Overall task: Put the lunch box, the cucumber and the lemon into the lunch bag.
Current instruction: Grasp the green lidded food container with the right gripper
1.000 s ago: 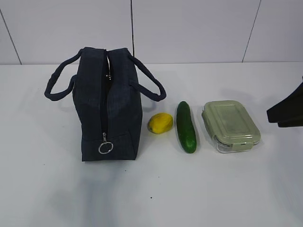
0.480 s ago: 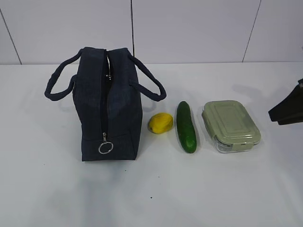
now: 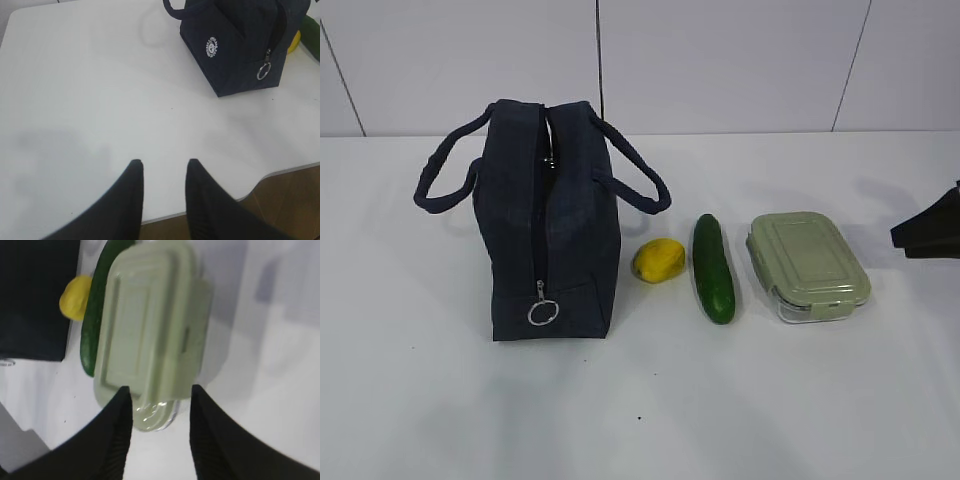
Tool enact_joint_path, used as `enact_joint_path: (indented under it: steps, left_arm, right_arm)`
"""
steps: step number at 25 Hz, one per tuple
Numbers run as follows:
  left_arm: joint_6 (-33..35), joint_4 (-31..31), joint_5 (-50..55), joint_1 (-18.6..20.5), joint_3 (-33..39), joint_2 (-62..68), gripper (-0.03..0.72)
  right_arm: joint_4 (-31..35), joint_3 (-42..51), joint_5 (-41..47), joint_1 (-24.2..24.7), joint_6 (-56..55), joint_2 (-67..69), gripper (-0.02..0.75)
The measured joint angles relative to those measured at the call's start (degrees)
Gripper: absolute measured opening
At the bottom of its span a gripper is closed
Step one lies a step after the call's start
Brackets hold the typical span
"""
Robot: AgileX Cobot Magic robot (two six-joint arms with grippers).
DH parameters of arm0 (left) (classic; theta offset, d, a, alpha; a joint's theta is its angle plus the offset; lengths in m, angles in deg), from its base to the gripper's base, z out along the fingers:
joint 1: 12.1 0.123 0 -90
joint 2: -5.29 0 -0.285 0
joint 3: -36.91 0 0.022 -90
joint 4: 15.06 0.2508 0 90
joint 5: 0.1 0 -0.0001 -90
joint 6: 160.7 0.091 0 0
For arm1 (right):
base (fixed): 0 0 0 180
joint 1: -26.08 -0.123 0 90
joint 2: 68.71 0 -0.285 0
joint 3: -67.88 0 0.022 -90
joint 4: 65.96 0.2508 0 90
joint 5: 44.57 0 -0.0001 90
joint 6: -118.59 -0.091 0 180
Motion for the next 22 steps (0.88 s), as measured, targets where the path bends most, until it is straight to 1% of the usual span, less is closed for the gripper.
enact_joint_path:
  steps: [3, 7, 11, 14, 19, 22]
  left_arm:
    - [0.0, 0.0, 0.0, 0.0, 0.0, 0.0, 0.196]
    - [0.0, 0.0, 0.0, 0.0, 0.0, 0.0, 0.196]
    - [0.0, 0.0, 0.0, 0.0, 0.0, 0.0, 0.196]
    - [0.0, 0.0, 0.0, 0.0, 0.0, 0.0, 0.197]
    - [0.0, 0.0, 0.0, 0.0, 0.0, 0.0, 0.197]
    - [0.0, 0.0, 0.0, 0.0, 0.0, 0.0, 0.197]
  right_arm:
    - [2.28, -3.52, -0.23, 2.37, 1.39, 3.92, 0.336]
    - [3.99, -6.93, -0.23, 2.46, 3.59, 8.29, 0.439]
    - [6.75, -7.54, -0.23, 2.36, 5.31, 9.83, 0.526]
    - [8.3, -7.76, -0.23, 1.53, 6.2, 9.83, 0.55]
    - [8.3, -7.76, -0.23, -2.6, 9.0, 9.83, 0.559]
    - [8.19, -7.76, -0.23, -3.98, 9.39, 9.83, 0.569]
